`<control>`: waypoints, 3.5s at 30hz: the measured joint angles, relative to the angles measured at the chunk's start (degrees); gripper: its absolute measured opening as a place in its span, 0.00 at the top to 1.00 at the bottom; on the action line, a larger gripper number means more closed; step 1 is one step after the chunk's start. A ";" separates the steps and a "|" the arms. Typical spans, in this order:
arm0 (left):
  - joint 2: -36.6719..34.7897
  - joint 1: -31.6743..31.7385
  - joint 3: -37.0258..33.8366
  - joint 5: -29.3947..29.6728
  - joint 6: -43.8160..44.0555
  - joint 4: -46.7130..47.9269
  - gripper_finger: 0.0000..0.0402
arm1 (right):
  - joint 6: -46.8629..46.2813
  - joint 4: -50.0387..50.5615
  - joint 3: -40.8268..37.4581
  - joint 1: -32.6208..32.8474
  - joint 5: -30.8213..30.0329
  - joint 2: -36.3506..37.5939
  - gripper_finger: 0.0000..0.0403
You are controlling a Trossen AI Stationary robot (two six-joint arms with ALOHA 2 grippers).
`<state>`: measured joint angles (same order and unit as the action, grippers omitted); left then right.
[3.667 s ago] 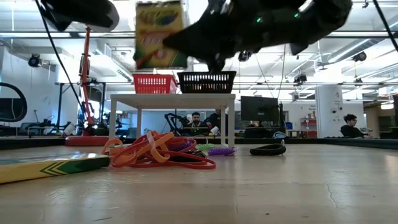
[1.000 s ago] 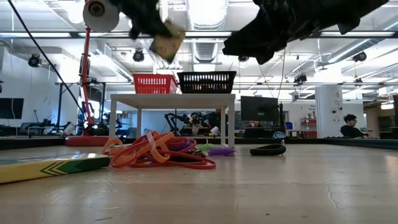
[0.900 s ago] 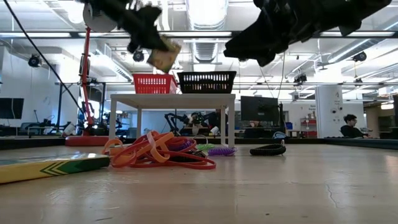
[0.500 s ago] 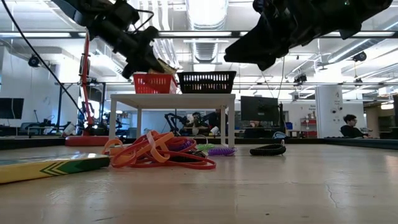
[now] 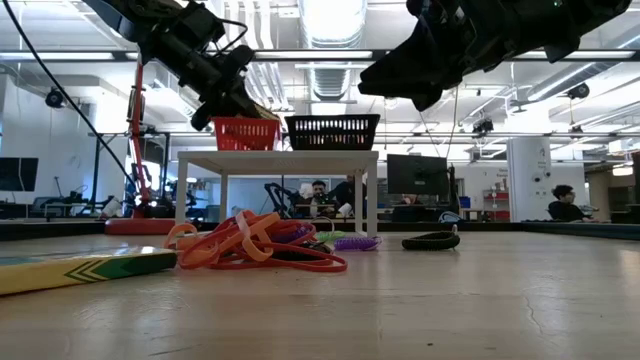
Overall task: Pick & Place Office Desk Supplies
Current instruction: Put the yellow crayon box into the red bin on the shelf, then adjust the red bin on the shelf, then put the black spring keychain into the yellow bin on the shelf
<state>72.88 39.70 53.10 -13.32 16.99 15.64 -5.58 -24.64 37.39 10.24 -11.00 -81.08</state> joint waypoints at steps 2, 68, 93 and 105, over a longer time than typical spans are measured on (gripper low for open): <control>0.00 0.14 0.00 0.66 0.01 0.40 0.75 | 0.00 0.00 0.00 0.00 0.02 0.00 0.68; 0.09 -0.87 4.89 22.75 2.87 15.58 0.83 | 0.17 -0.26 -0.13 0.00 0.04 0.00 0.68; -11.55 -16.51 7.22 29.52 7.01 35.31 0.83 | -5.15 19.37 -1.10 -0.61 0.55 -0.02 0.66; -11.58 -53.04 -13.75 40.32 25.38 6.70 0.83 | -7.96 16.87 -8.13 -1.68 2.47 -0.02 0.50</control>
<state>61.30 -13.33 39.35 26.99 42.37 22.34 -13.54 -7.77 29.26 8.56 -8.54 -81.10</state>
